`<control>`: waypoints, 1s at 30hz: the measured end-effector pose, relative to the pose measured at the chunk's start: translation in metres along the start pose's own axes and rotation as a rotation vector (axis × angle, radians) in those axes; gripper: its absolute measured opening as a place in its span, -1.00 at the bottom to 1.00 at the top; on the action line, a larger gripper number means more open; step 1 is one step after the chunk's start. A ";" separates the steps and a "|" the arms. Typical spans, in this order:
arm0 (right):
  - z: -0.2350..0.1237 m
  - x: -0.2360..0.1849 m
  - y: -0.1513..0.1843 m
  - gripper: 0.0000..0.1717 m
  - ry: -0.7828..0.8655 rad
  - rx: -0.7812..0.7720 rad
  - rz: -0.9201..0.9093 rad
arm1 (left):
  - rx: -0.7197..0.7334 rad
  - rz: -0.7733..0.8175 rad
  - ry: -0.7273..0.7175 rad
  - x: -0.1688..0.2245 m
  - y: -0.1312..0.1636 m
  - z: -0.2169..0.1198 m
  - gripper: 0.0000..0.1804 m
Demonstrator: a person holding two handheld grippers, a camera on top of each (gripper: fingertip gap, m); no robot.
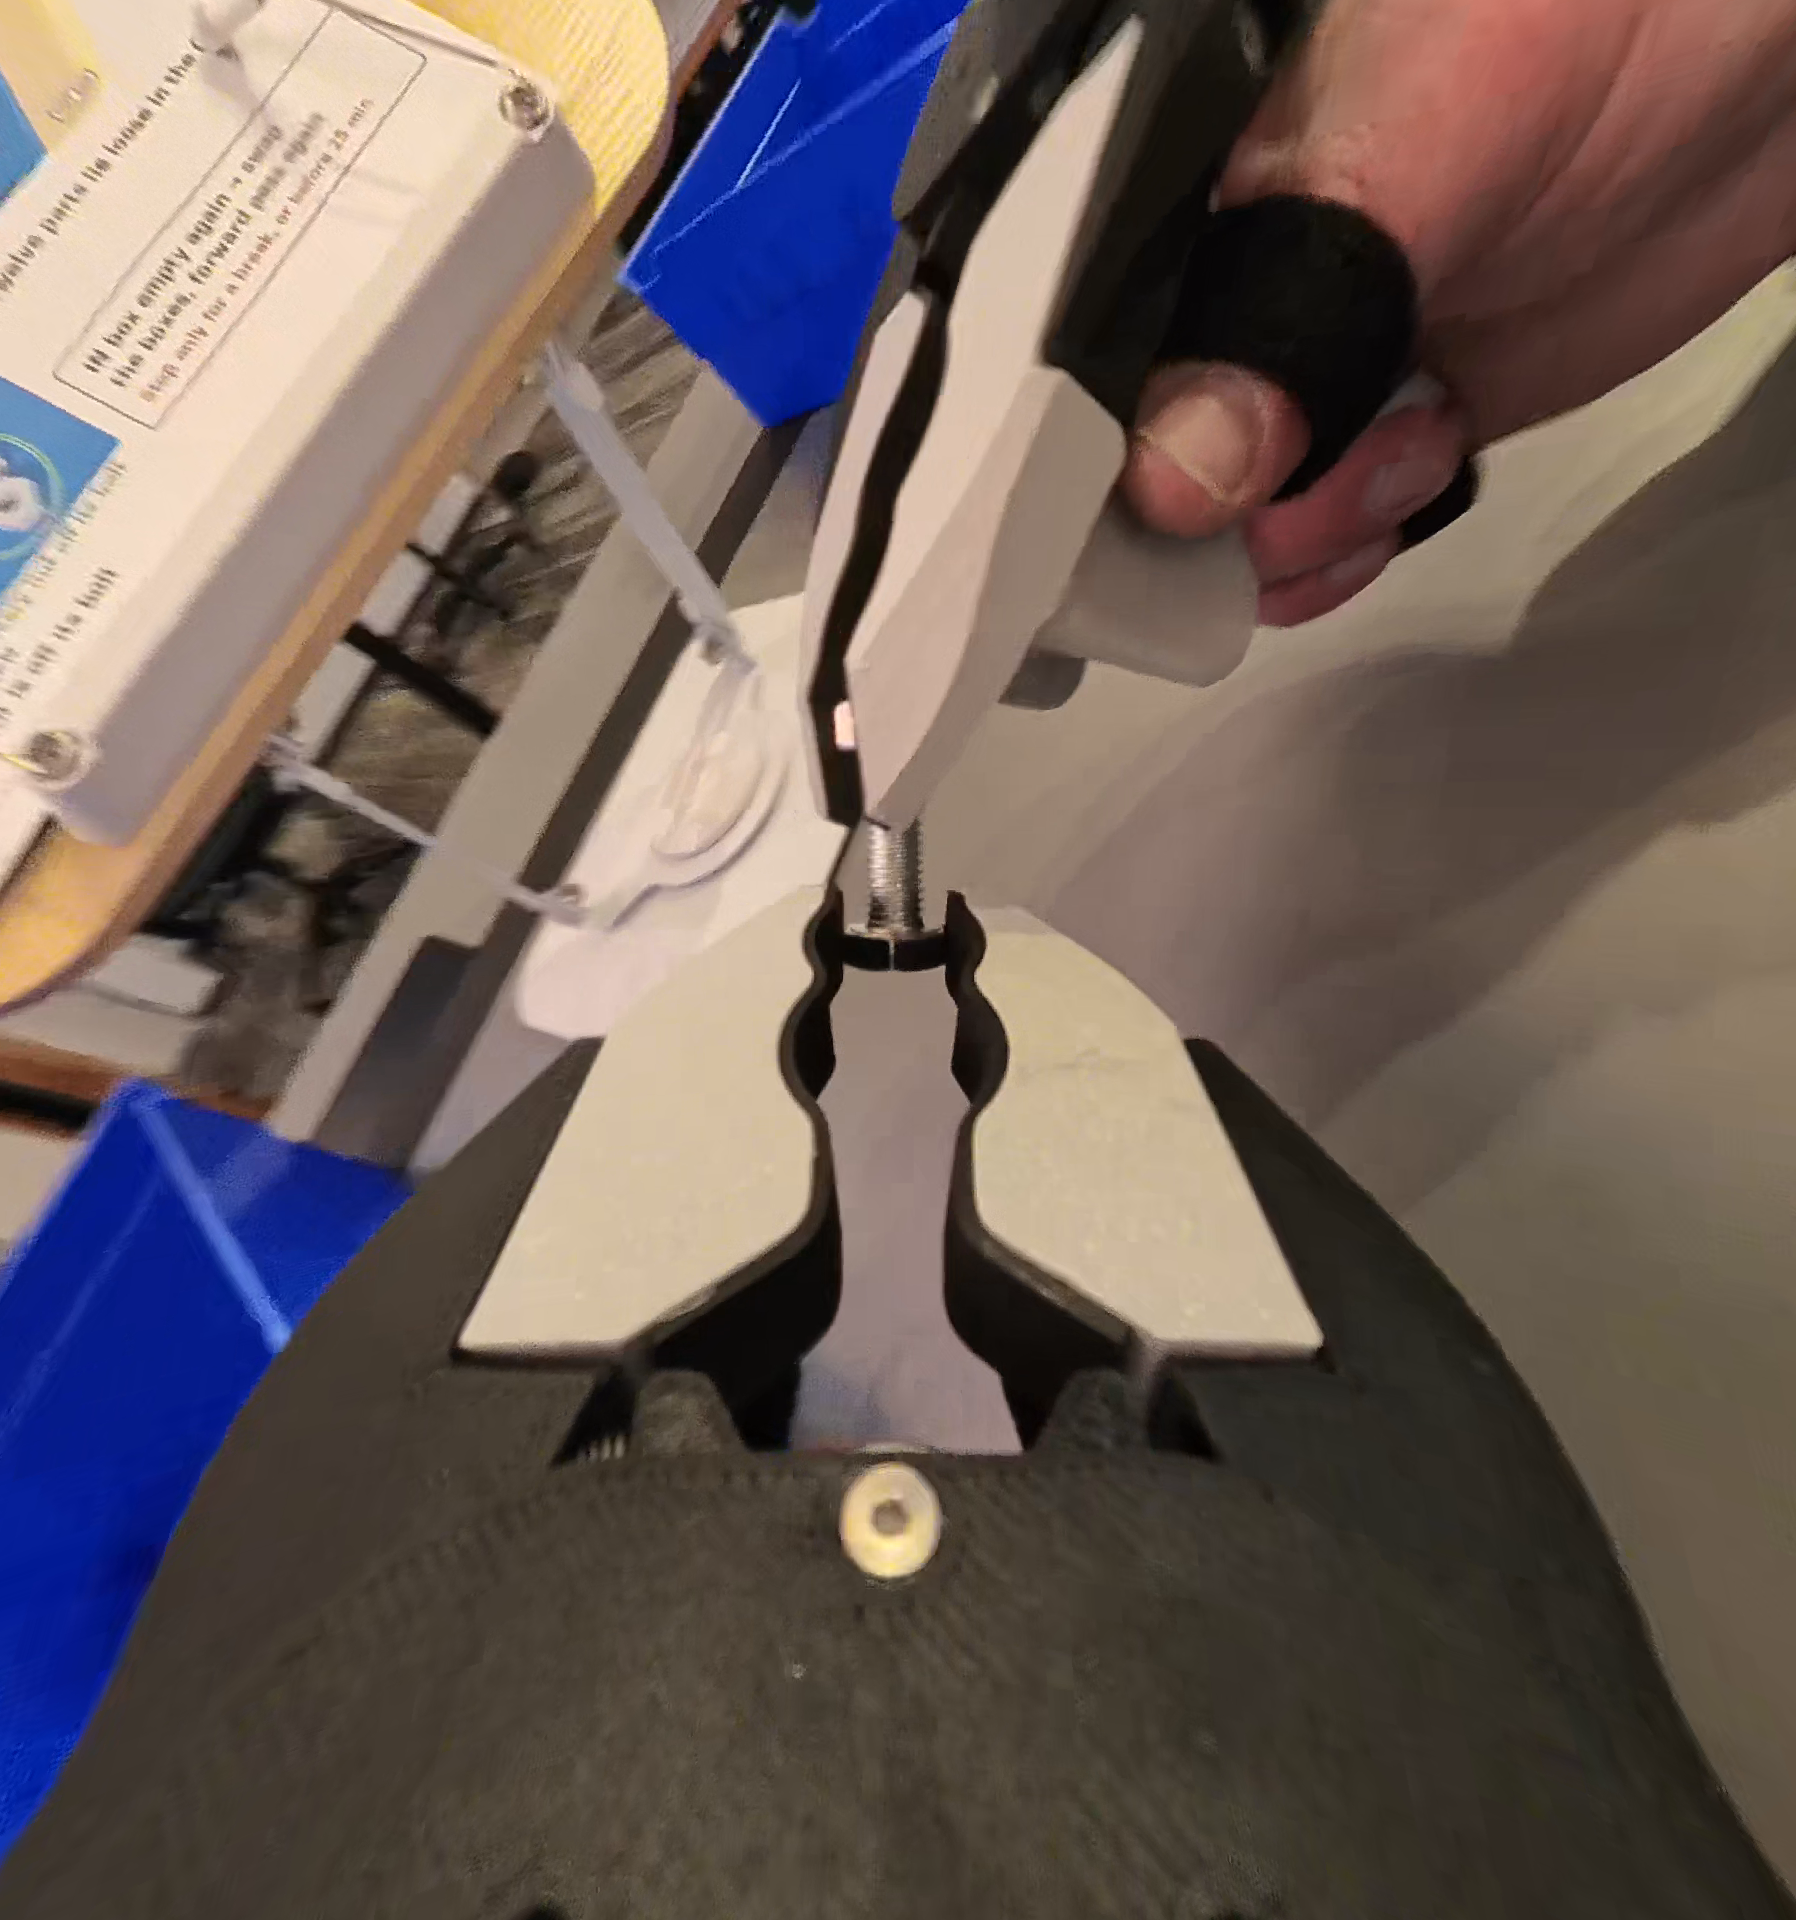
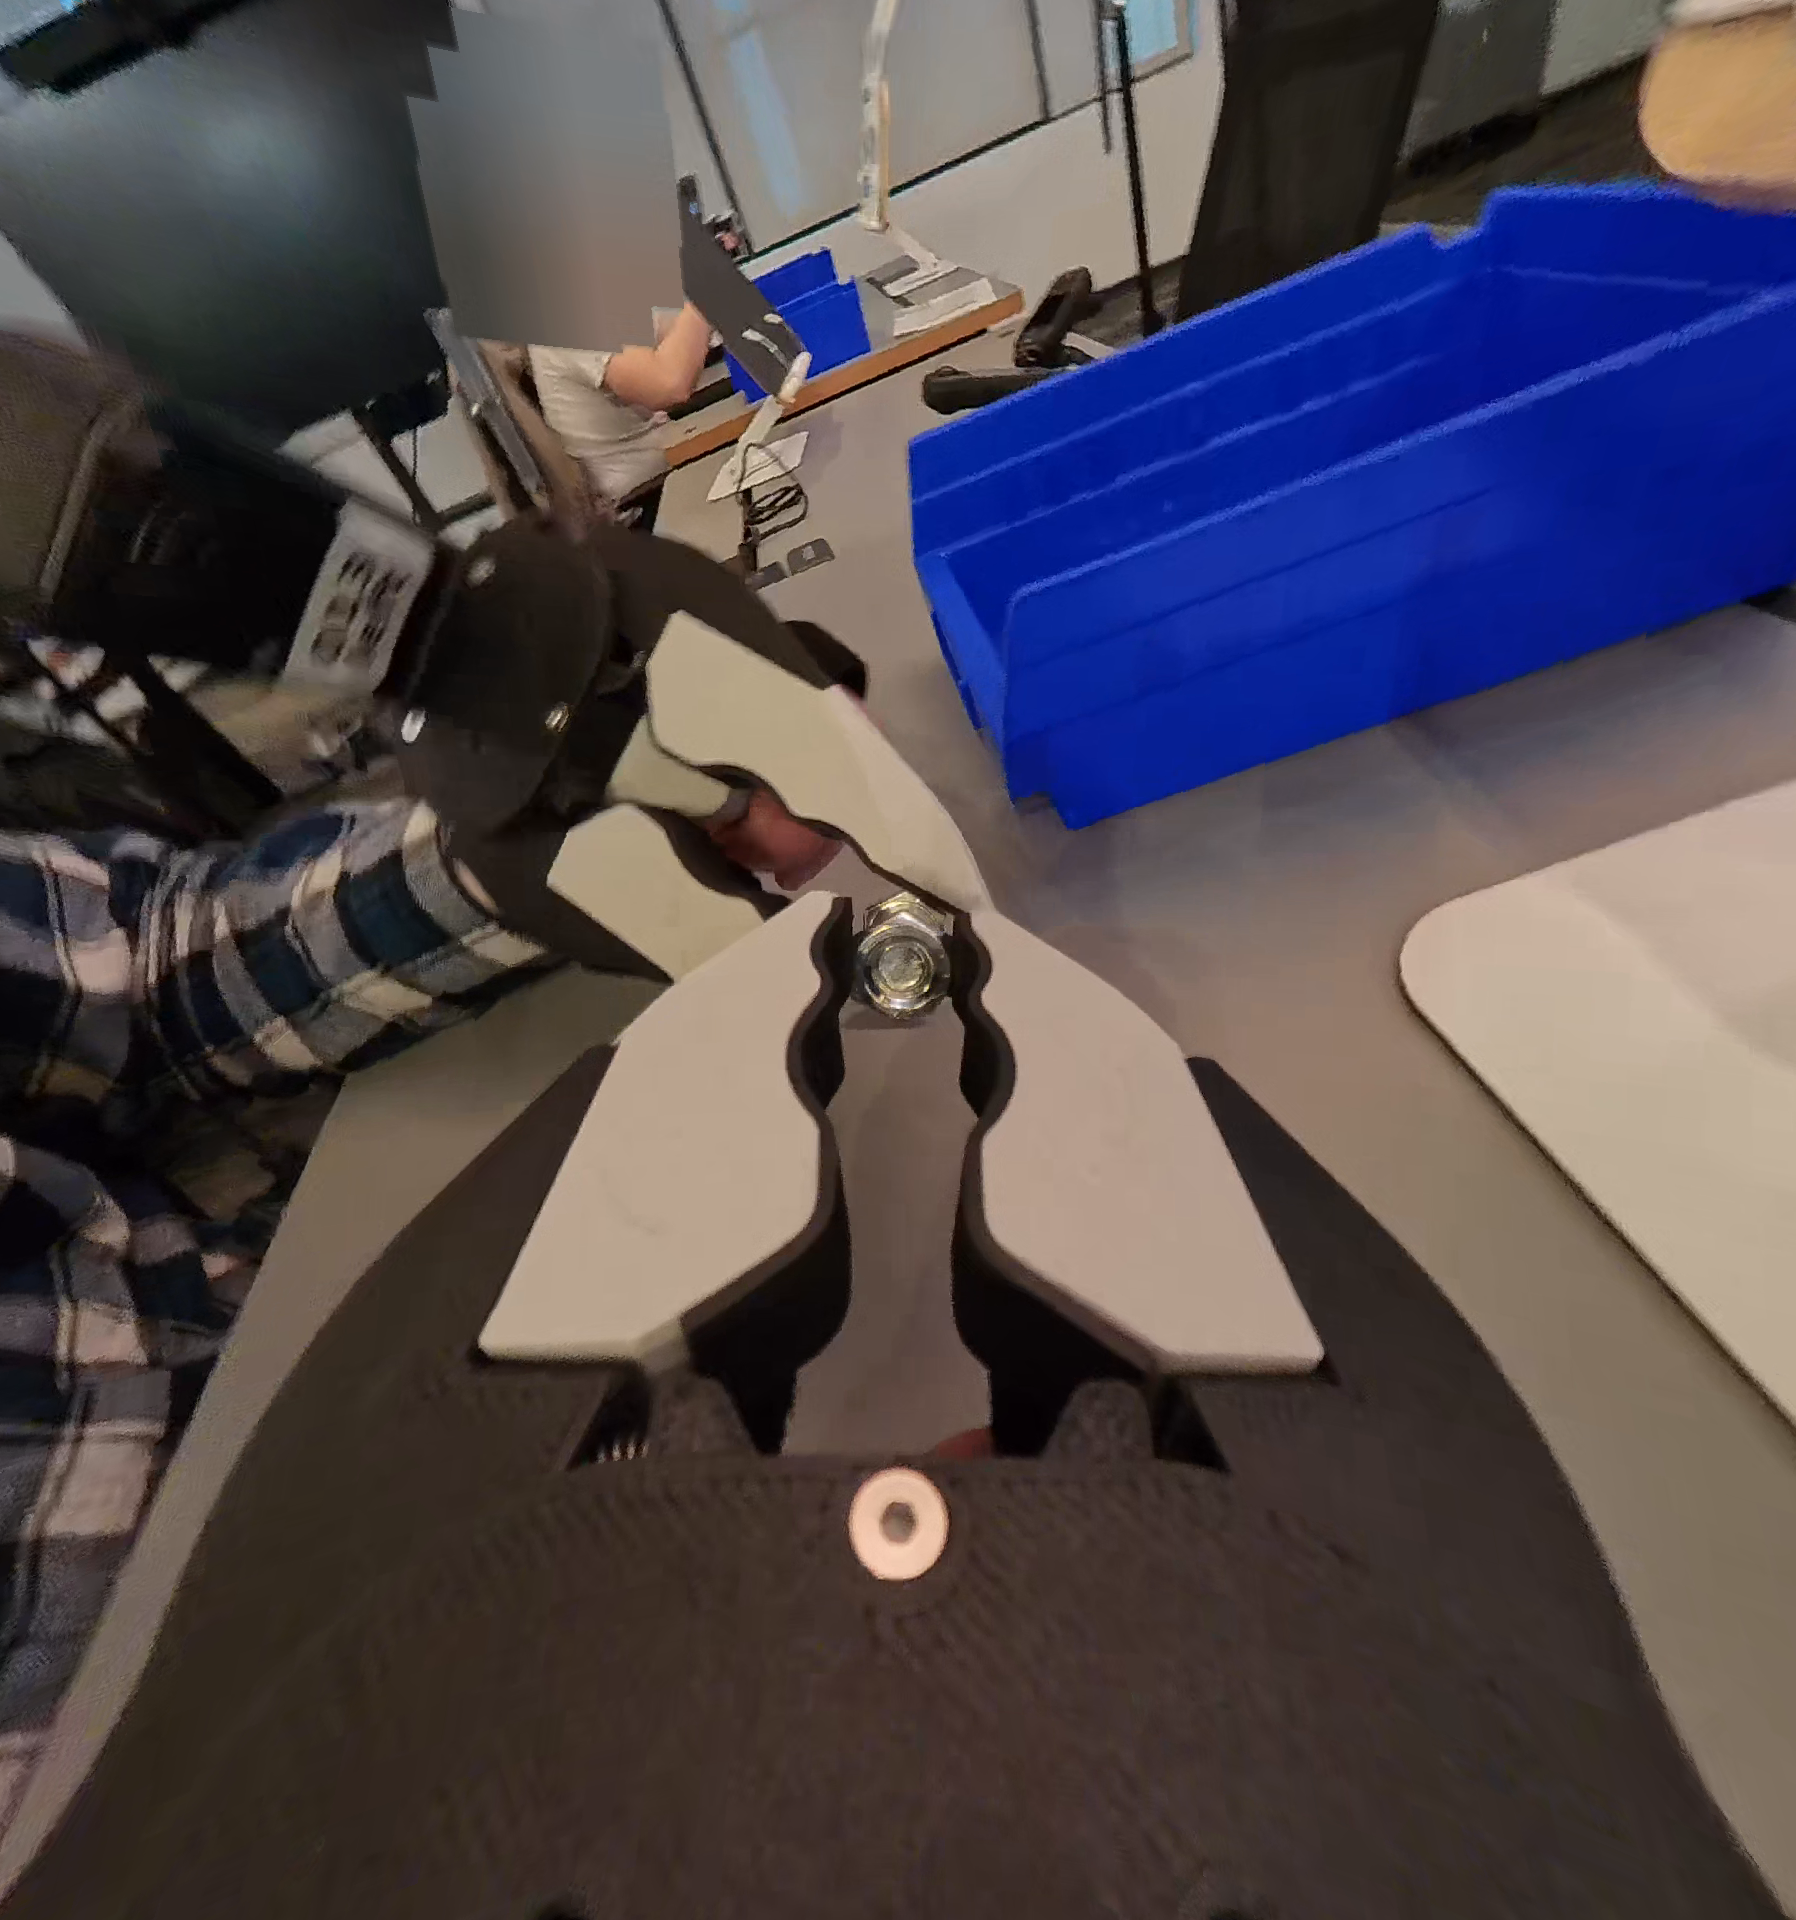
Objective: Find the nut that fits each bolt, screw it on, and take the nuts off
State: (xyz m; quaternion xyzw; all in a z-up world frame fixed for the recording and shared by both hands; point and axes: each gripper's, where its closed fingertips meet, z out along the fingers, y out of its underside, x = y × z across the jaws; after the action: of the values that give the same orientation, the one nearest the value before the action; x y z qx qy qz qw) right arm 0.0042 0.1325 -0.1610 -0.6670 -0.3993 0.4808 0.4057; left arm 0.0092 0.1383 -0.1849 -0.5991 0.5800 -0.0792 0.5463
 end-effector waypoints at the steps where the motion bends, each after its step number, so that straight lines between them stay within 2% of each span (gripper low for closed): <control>1: -0.001 -0.004 -0.001 -0.78 -0.015 -0.009 -0.053 | 0.035 -0.055 0.058 0.003 -0.003 -0.003 -0.80; 3: -0.002 -0.016 -0.001 -0.78 -0.044 -0.051 -0.206 | 0.104 -0.168 0.204 0.011 -0.010 -0.011 -0.80; 9: -0.005 -0.049 0.002 -0.78 -0.115 -0.204 -0.658 | 0.253 -0.371 0.550 0.034 -0.026 -0.032 -0.80; 18: -0.014 -0.081 0.026 -0.78 -0.211 -0.433 -1.180 | 0.403 -0.516 1.006 0.070 -0.039 -0.057 -0.80; 22: -0.016 -0.085 0.027 -0.78 -0.222 -0.463 -1.207 | 0.418 -0.519 1.037 0.073 -0.040 -0.058 -0.80; 26: -0.014 -0.079 0.026 -0.78 -0.195 -0.422 -1.149 | 0.417 -0.524 0.979 0.067 -0.039 -0.053 -0.79; 30: -0.009 -0.069 0.028 -0.78 -0.148 -0.415 -1.089 | 0.354 -0.500 0.916 0.068 -0.036 -0.043 -0.47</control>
State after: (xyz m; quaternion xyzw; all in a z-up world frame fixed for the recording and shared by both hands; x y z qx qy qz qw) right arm 0.0020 0.0571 -0.1630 -0.3958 -0.7974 0.1601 0.4264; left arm 0.0216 0.0512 -0.1779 -0.5217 0.5764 -0.5555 0.2950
